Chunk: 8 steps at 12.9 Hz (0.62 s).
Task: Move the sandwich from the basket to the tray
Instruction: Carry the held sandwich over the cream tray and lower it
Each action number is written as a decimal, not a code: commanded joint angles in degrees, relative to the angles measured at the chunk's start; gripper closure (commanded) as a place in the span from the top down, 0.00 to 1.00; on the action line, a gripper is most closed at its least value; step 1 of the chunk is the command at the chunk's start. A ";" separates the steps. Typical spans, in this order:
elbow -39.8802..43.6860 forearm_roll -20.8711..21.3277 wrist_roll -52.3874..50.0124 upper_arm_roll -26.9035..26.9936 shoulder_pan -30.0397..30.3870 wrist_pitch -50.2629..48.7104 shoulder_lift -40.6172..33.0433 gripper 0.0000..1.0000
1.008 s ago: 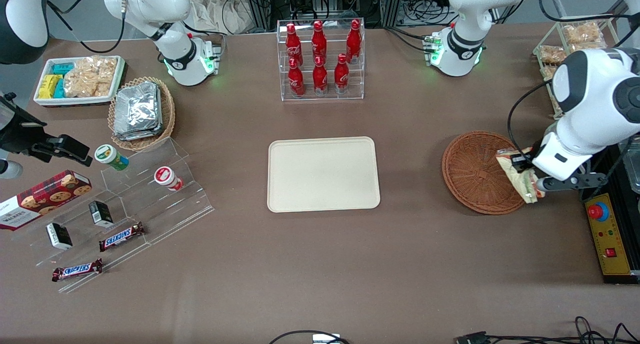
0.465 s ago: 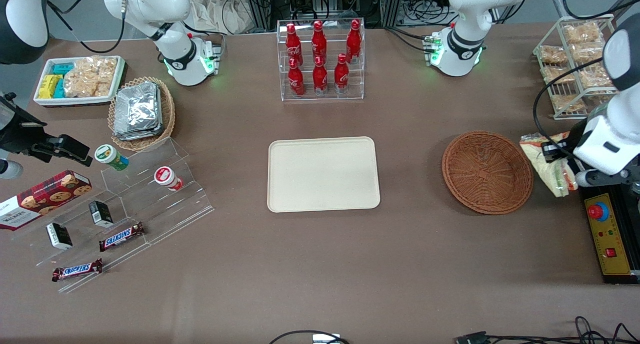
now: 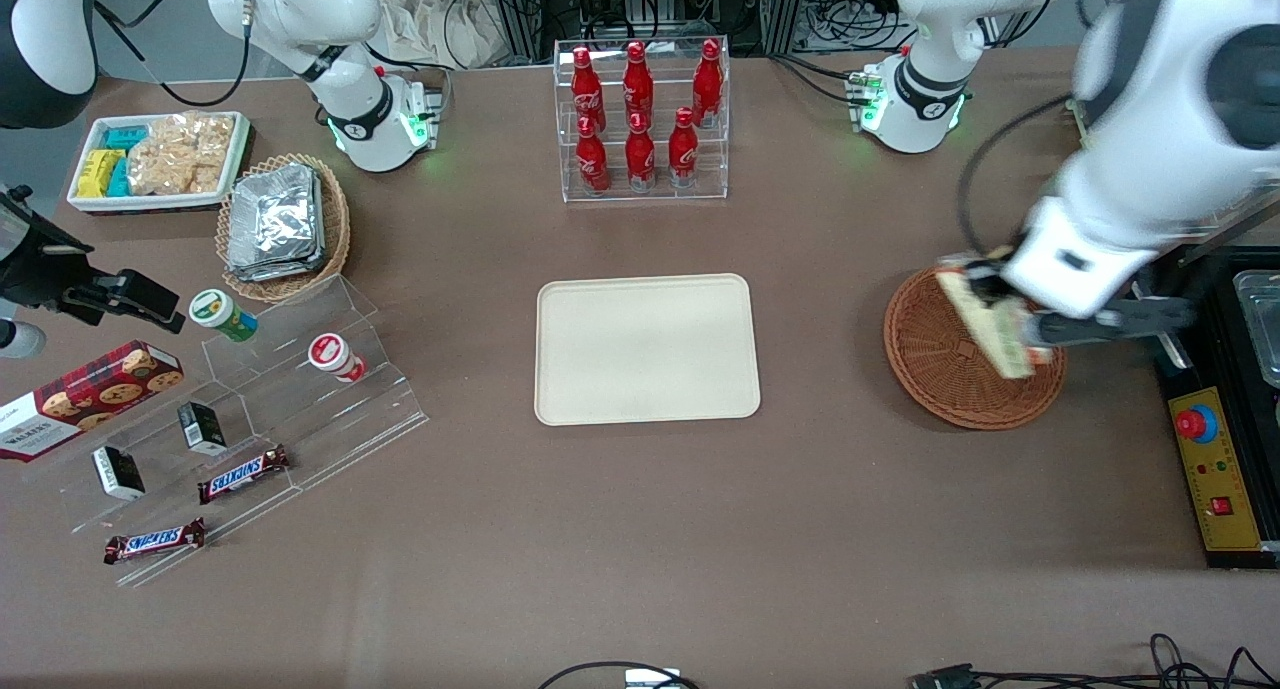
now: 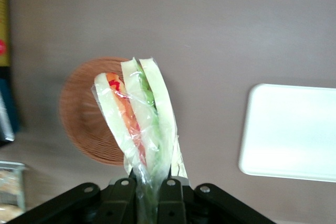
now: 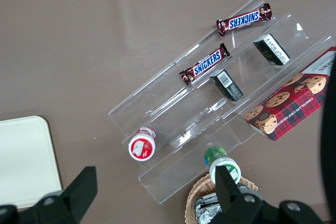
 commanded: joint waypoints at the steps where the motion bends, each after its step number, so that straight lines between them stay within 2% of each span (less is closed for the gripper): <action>1: 3.99 3.00 -11.69 -1.25 -10.27 -0.18 5.44 0.12; 3: 7.23 3.62 -17.33 -1.25 -15.92 -0.17 9.04 0.11; 5: 6.90 3.97 -18.58 -1.25 -19.36 1.13 10.63 0.11; 8: -0.36 4.06 -24.01 -1.25 -21.65 9.81 11.78 0.12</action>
